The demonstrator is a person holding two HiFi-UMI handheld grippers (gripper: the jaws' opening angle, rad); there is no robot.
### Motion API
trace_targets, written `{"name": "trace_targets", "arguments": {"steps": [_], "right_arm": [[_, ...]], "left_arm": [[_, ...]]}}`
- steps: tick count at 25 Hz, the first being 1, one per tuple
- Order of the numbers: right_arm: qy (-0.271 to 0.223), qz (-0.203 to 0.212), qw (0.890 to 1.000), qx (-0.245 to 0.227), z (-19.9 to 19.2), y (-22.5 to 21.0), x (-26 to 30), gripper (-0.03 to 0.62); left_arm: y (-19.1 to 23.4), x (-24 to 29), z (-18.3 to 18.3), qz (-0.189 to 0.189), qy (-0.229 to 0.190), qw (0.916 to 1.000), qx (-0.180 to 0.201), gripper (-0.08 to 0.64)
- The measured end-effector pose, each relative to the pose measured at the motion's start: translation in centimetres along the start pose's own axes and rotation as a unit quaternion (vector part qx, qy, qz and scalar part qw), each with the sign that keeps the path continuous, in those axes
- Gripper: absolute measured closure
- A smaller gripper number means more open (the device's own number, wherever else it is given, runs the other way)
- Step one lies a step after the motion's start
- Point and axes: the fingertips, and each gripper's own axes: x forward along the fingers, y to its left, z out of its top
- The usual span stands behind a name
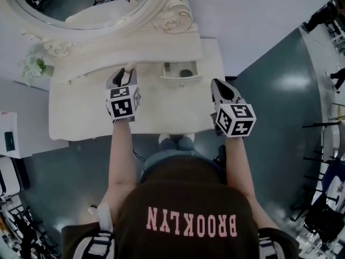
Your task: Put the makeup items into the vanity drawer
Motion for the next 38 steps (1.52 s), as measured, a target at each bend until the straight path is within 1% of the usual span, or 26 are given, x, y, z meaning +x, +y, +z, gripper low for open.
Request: {"name": "trace_targets", "arguments": {"steps": [6, 13, 19, 24, 27, 30, 33, 36, 38], "right_arm": [[-0.010, -0.026, 0.999, 0.017, 0.0, -2.2, -1.1, 0.600], [-0.011, -0.055, 0.998, 0.033, -0.9, -4.5, -2.7, 0.600], [-0.011, -0.077, 0.996, 0.048, -1.7, -6.3, -4.1, 0.600], [-0.010, -0.089, 0.994, 0.056, -2.3, -7.3, -5.1, 0.600], [-0.008, -0.093, 0.994, 0.060, -2.6, -7.8, -5.7, 0.600], [-0.007, -0.095, 0.993, 0.064, -2.9, -8.2, -6.0, 0.600], [-0.004, -0.093, 0.994, 0.064, -3.0, -8.3, -6.0, 0.600], [-0.001, -0.088, 0.994, 0.063, -3.0, -8.3, -5.8, 0.600], [-0.002, -0.086, 0.994, 0.062, -2.9, -8.3, -5.6, 0.600]], "left_arm": [[-3.6, 1.4, 1.6, -0.037, -0.008, 0.9991, 0.022, 0.428], [-7.4, 2.4, 2.8, -0.074, -0.015, 0.9965, 0.035, 0.428], [-12.4, 3.1, 2.7, -0.127, -0.011, 0.9899, 0.063, 0.428], [-15.6, 3.3, 2.2, -0.158, -0.005, 0.9841, 0.082, 0.426], [-16.4, 3.6, 1.6, -0.160, -0.004, 0.9825, 0.096, 0.426], [-16.9, 3.9, 0.7, -0.154, 0.010, 0.9825, 0.104, 0.423], [-17.0, 4.1, -0.2, -0.153, 0.024, 0.9828, 0.101, 0.422], [-16.8, 4.2, -0.5, -0.150, 0.031, 0.9837, 0.094, 0.388], [-16.6, 4.2, -0.4, -0.148, 0.030, 0.9842, 0.092, 0.387]]}}
